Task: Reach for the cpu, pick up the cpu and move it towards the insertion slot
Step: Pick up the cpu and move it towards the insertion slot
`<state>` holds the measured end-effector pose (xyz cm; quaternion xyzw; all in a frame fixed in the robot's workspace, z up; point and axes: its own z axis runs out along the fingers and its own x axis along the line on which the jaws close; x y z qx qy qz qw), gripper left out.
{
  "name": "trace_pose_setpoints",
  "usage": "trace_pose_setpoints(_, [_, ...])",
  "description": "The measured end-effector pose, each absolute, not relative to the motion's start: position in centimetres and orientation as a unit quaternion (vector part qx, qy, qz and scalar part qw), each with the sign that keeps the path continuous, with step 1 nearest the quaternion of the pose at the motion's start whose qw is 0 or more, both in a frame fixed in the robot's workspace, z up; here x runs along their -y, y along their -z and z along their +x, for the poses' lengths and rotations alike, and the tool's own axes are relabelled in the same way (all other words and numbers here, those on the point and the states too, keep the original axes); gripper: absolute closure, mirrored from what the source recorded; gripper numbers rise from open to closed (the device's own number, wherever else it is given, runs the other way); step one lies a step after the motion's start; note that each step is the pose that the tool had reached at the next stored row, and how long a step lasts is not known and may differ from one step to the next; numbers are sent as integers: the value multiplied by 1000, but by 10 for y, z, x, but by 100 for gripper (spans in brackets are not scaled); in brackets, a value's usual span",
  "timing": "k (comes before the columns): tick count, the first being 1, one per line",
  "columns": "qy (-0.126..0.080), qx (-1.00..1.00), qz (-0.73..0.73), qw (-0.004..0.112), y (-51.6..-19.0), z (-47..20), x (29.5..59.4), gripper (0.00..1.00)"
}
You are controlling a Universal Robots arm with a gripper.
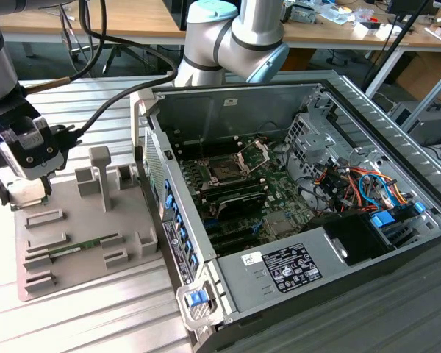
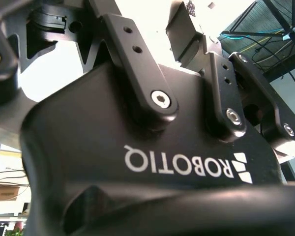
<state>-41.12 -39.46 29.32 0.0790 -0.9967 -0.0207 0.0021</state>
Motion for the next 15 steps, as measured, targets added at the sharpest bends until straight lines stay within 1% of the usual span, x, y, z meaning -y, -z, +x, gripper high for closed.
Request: trace_pose_setpoints(15, [21, 997, 79, 2, -297, -411, 395, 45])
